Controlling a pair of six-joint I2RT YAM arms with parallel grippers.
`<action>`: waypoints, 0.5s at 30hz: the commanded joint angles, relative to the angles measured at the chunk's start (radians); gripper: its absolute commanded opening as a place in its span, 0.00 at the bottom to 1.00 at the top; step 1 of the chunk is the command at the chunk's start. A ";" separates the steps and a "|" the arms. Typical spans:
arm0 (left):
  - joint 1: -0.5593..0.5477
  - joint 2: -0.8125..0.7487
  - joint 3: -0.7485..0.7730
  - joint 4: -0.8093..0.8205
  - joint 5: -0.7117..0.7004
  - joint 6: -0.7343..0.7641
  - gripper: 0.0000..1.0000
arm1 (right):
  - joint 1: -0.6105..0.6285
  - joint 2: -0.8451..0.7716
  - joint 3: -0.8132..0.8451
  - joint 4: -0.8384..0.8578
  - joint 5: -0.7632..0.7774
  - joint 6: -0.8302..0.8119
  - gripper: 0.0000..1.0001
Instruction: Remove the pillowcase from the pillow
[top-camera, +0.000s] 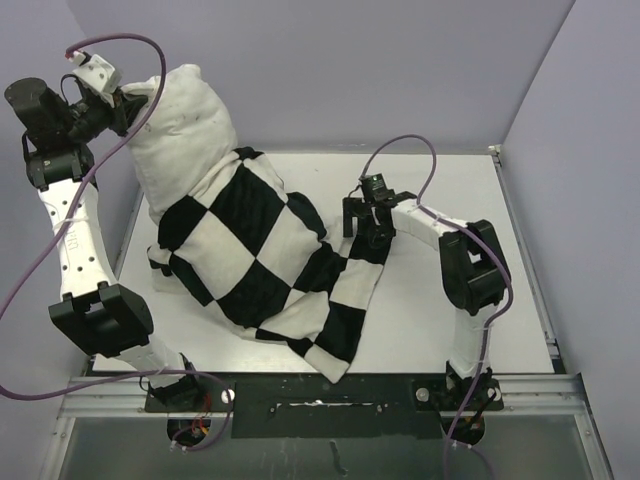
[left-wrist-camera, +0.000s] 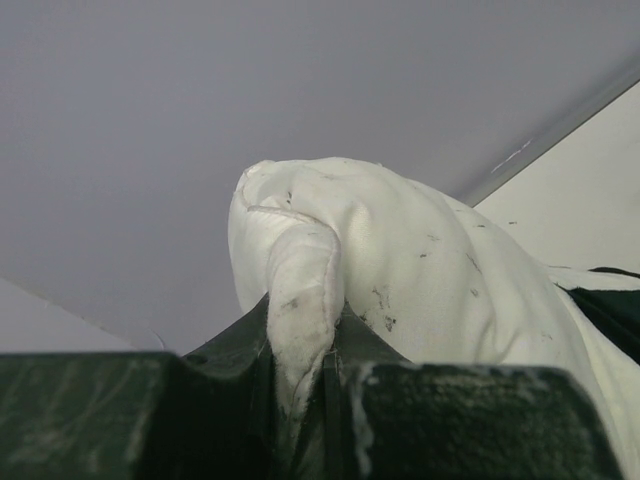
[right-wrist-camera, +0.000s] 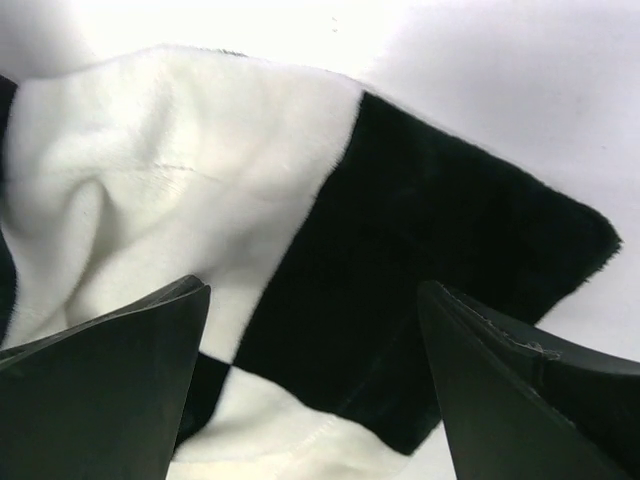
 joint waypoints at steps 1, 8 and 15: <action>-0.004 -0.086 0.002 0.108 0.042 0.002 0.00 | 0.017 0.036 0.064 -0.006 0.081 0.097 0.89; -0.002 -0.100 -0.015 0.123 0.048 0.009 0.00 | 0.017 0.127 0.128 -0.047 0.133 0.315 0.89; 0.000 -0.109 -0.042 0.138 0.055 0.021 0.00 | 0.039 0.131 0.174 -0.048 0.124 0.381 0.90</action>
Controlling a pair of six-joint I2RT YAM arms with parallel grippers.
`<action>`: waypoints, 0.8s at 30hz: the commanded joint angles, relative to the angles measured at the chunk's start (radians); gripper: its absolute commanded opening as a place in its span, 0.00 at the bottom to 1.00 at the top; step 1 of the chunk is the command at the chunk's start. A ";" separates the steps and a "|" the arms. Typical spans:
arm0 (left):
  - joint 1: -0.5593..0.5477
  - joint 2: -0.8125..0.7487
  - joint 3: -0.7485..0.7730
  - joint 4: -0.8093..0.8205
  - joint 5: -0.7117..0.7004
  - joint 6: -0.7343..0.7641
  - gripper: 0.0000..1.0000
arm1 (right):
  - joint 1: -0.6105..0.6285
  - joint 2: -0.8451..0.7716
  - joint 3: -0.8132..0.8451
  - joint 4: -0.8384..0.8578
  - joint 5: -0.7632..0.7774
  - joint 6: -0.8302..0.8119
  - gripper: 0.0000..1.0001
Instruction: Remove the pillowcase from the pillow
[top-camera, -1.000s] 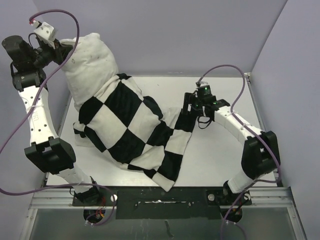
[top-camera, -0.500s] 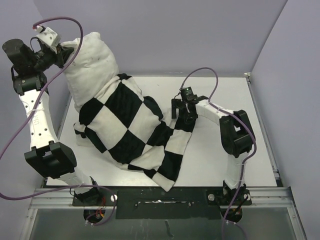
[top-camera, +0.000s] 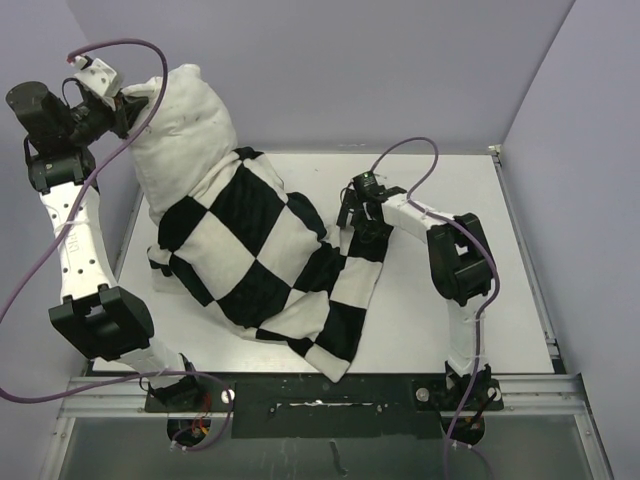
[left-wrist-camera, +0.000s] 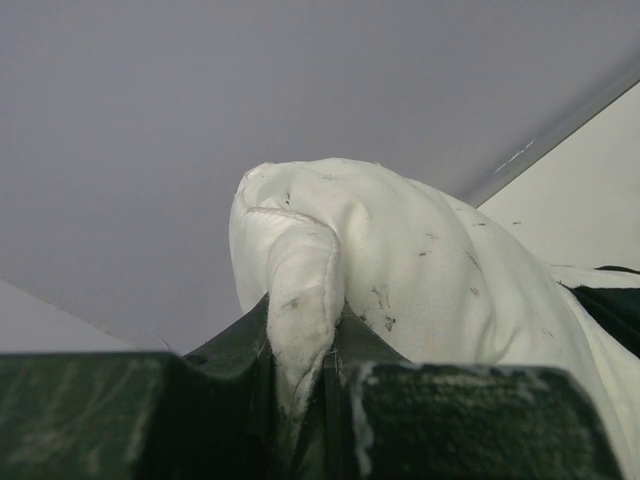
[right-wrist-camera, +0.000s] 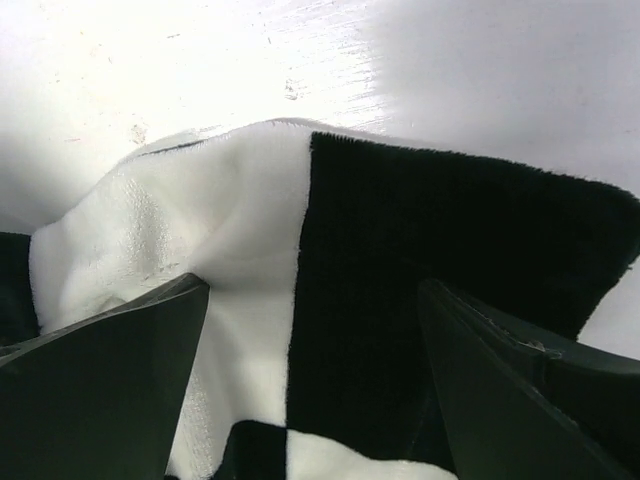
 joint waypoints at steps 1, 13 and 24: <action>0.002 -0.092 -0.009 0.101 0.053 0.017 0.00 | 0.007 -0.014 0.012 0.005 0.011 0.068 0.90; 0.019 -0.101 -0.058 0.154 0.070 0.010 0.00 | -0.091 -0.244 -0.117 -0.075 0.074 0.003 0.99; 0.021 -0.101 -0.056 0.156 0.076 -0.005 0.00 | -0.107 -0.179 -0.198 0.004 -0.008 0.019 1.00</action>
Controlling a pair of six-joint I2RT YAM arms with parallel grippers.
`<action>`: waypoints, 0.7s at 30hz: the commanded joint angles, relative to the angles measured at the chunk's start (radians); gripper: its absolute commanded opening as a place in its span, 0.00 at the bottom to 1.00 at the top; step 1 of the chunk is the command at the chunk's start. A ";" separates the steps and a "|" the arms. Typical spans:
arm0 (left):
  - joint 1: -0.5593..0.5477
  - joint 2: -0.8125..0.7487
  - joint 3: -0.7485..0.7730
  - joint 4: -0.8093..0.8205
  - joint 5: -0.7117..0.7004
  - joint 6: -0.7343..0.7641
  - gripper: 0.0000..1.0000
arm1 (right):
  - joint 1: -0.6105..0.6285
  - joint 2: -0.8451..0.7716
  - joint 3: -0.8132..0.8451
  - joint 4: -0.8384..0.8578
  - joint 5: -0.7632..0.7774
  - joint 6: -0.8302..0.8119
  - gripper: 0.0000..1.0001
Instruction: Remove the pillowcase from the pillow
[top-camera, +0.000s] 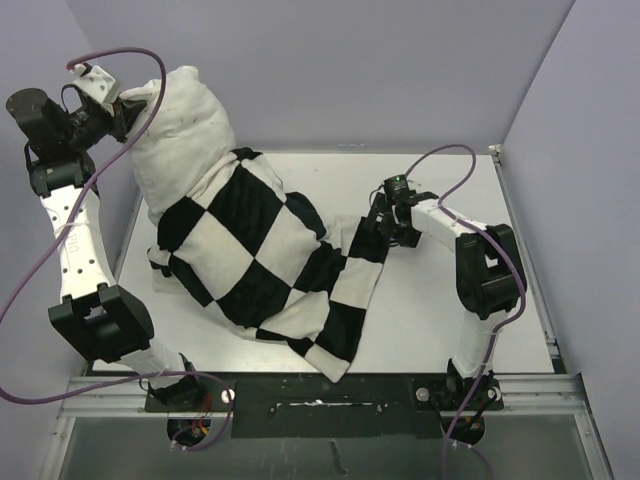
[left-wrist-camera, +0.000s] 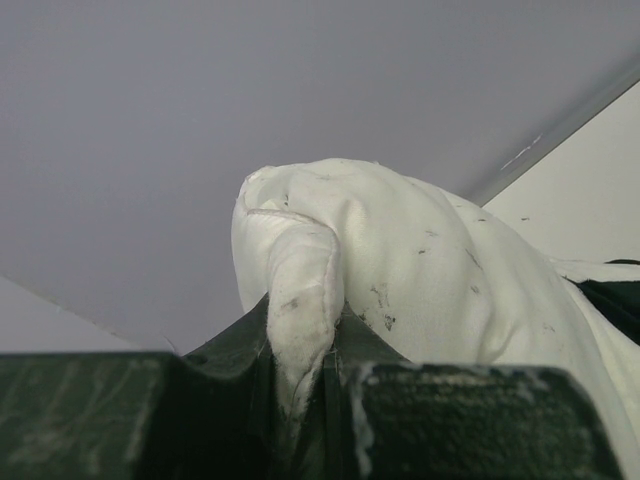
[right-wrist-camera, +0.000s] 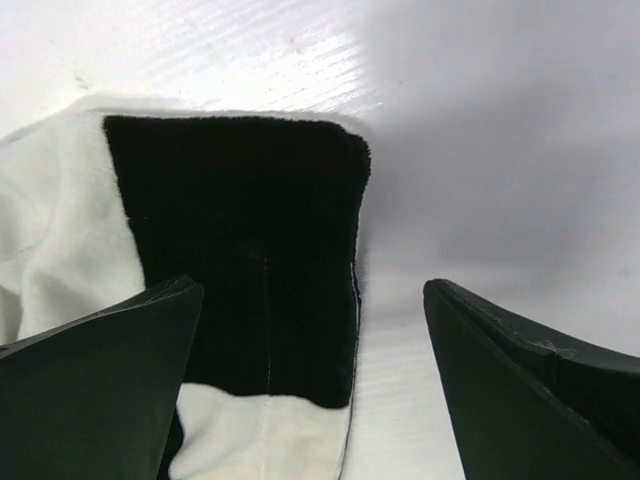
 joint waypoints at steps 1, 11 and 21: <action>0.000 -0.085 0.023 0.068 0.051 -0.011 0.00 | 0.022 0.056 0.018 0.048 -0.050 0.003 1.00; -0.017 -0.076 0.041 0.047 0.039 -0.012 0.00 | 0.099 0.185 0.128 0.129 -0.070 0.094 0.99; -0.017 -0.080 0.022 0.044 0.050 0.007 0.00 | 0.168 0.314 0.339 0.023 0.018 0.089 0.98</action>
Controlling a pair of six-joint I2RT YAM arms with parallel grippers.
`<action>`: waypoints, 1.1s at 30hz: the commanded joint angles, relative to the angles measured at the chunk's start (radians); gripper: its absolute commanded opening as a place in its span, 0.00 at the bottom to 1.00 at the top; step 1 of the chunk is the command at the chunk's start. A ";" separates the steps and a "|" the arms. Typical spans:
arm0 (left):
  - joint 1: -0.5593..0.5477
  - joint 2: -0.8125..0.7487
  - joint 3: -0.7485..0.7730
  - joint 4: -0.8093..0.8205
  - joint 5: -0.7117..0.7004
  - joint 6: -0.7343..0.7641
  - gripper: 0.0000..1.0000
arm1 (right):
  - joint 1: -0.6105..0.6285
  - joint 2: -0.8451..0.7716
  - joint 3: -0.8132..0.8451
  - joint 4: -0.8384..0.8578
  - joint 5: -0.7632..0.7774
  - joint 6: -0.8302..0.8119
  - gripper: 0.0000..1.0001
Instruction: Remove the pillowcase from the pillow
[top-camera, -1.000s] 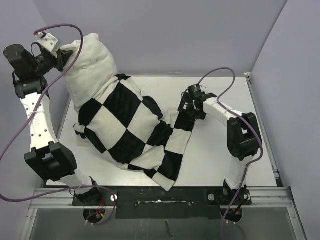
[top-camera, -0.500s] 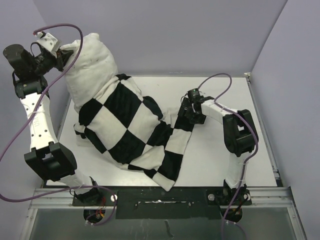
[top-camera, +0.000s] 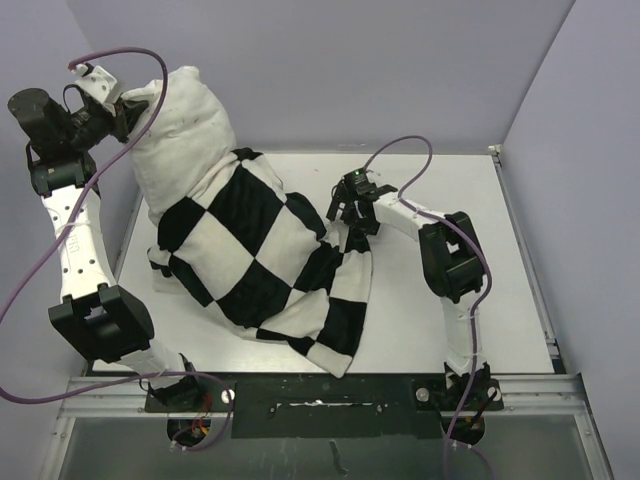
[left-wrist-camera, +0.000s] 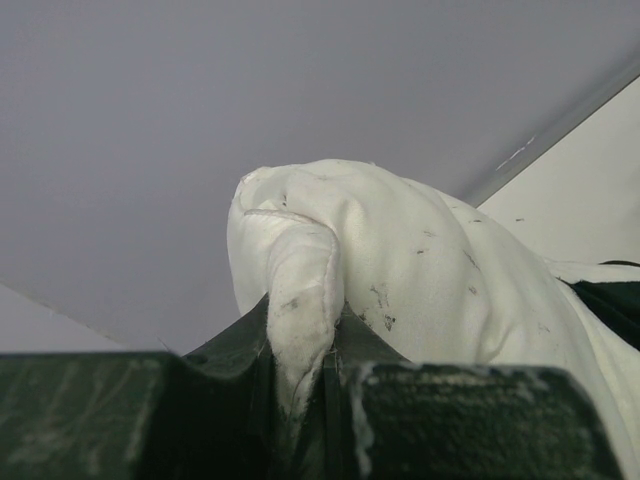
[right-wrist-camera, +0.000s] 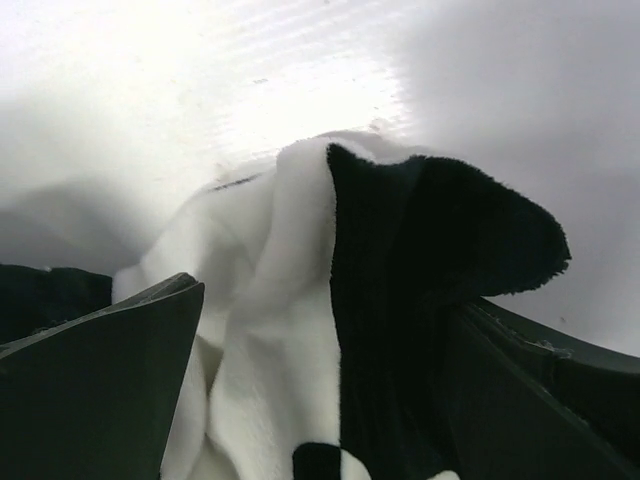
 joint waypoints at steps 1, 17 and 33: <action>-0.009 -0.080 0.020 0.050 0.047 0.010 0.00 | 0.032 0.078 0.114 -0.099 0.077 -0.010 0.98; -0.008 -0.070 0.051 0.197 -0.192 -0.006 0.00 | -0.042 -0.027 -0.035 -0.187 0.232 0.037 0.00; 0.133 0.047 0.327 0.214 -0.506 0.025 0.00 | -0.471 -0.473 -0.543 -0.235 0.263 0.188 0.00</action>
